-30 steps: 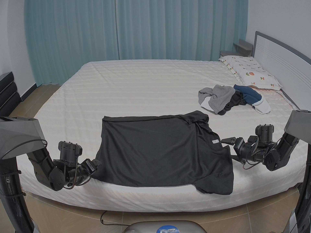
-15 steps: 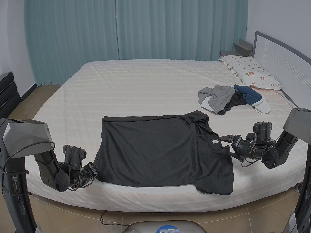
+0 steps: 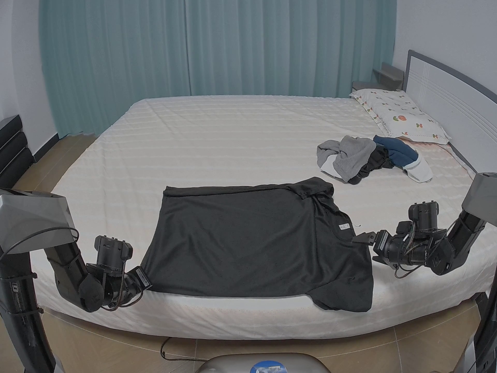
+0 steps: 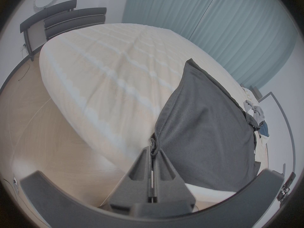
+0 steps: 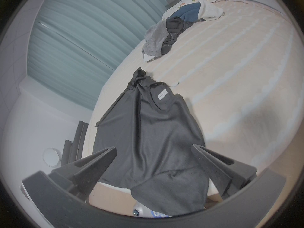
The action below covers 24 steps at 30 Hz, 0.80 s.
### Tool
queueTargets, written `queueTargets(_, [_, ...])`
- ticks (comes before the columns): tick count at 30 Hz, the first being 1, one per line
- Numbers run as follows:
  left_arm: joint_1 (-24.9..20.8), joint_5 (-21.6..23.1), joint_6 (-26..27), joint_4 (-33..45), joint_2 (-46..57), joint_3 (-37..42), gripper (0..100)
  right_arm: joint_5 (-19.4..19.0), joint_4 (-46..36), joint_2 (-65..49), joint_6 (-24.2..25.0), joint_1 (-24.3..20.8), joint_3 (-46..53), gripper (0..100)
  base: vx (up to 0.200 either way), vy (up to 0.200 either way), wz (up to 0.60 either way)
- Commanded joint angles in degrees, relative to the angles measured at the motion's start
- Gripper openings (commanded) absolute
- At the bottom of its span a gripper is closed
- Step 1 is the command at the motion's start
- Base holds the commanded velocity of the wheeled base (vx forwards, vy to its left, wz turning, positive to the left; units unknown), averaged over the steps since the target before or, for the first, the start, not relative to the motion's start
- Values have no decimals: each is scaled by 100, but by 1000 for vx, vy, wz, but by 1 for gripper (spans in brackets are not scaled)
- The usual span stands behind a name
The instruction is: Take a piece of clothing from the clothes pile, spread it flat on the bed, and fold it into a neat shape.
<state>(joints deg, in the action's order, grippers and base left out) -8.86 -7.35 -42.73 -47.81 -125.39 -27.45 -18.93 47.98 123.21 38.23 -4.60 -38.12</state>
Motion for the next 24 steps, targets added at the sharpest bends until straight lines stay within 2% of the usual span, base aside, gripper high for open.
queueTargets(1, [60,-12,19,26,384,363,0,4,9,-183,-202,38,411,100,0,0,0])
queueTargets(9, [122,23,36,44,665,829,0,12,1,-51,-360,55,613,100,0,0,0])
queueTargets(19, [245,58,89,-18,560,935,0,4,71,511,-360,46,367,100,0,0,0])
queueTargets(24, [280,348,63,-26,472,926,0,12,71,687,-360,55,200,100,0,0,0])
